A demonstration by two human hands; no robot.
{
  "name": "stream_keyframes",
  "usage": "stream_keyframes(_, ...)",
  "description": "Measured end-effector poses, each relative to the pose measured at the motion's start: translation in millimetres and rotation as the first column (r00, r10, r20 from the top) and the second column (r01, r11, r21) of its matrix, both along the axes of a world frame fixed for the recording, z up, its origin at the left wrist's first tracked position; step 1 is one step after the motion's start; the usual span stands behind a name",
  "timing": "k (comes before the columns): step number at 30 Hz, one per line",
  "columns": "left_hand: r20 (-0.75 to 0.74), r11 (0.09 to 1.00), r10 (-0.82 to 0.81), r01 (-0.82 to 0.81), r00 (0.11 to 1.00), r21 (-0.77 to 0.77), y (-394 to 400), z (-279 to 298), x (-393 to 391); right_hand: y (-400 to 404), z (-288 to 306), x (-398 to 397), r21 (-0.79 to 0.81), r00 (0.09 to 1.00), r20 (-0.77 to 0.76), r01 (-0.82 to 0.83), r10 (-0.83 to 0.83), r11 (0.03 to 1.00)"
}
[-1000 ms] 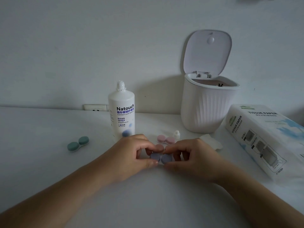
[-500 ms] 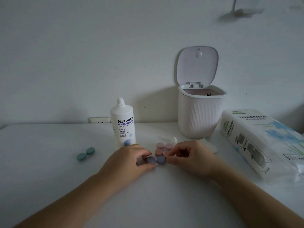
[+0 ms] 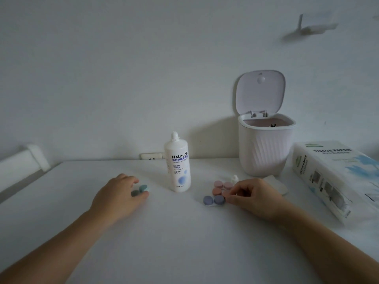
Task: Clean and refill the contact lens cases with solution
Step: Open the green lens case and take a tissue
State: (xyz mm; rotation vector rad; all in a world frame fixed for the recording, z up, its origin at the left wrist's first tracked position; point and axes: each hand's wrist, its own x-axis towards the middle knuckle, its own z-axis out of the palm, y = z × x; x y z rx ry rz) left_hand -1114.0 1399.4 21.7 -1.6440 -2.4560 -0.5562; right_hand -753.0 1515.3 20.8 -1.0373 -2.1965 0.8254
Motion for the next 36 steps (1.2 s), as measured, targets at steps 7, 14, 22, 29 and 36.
stream_keyframes(7, 0.133, 0.998, 0.051, -0.047, 0.990, -0.038, 3, -2, -4, 0, -1, 0, 0.005, 1.000, -0.007, -0.023, 0.023, 1.000)
stream_keyframes(14, 0.247, 0.999, -0.039, 0.036, 0.968, 0.020, -6, 0, 1, -6, 4, 0, -0.028, 0.993, -0.082, -0.085, 0.082, 0.996)
stream_keyframes(22, 0.325, 0.841, -0.536, 0.527, 0.779, 0.124, -6, 25, 96, -13, 11, 0, -0.015, 0.956, -0.192, -0.228, 0.221, 0.974)
stream_keyframes(29, 0.298, 0.727, -0.677, 0.674, 0.673, 0.131, 28, 18, 134, -12, 12, 0, 0.041, 0.972, -0.098, -0.211, 0.214, 0.977)
stream_keyframes(36, 0.263, 0.673, -0.739, 0.695, 0.620, 0.252, 30, 4, 132, -17, 12, -2, 0.124, 0.975, 0.034, -0.221, 0.219, 0.967)
